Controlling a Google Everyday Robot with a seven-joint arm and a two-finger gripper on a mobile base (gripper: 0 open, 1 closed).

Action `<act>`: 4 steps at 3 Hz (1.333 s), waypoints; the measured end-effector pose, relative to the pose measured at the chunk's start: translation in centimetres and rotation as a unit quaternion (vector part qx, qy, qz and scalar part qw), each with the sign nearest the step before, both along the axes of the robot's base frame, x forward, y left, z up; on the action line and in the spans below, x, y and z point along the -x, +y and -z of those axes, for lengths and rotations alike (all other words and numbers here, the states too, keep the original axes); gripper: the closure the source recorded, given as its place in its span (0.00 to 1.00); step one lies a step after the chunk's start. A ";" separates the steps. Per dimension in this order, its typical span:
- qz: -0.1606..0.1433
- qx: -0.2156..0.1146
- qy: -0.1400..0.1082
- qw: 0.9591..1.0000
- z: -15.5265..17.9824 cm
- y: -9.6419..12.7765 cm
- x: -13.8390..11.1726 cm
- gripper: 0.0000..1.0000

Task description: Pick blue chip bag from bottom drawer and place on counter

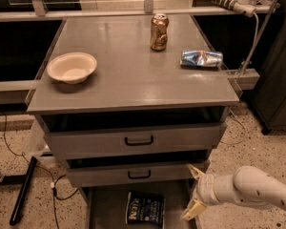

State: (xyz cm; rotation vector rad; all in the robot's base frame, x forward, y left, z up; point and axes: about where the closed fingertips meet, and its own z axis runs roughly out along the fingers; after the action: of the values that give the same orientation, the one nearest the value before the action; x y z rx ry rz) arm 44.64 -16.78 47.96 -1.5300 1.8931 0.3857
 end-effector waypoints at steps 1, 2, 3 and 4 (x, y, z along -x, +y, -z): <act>0.004 -0.015 0.014 1.000 3.4 0.5 -0.3 0.00; 0.008 -0.029 0.026 0.999 9.9 1.2 -1.2 0.00; -0.003 -0.041 0.034 0.999 16.2 2.8 -1.2 0.00; -0.021 -0.043 0.045 0.998 21.4 4.3 -0.9 0.00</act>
Offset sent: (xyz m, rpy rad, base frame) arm 0.0200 0.0216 -0.1911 0.1035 0.0948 -0.0303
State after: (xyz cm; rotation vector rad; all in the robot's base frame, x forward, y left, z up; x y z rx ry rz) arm 45.50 -12.52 26.52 -1.5201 1.8907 0.5560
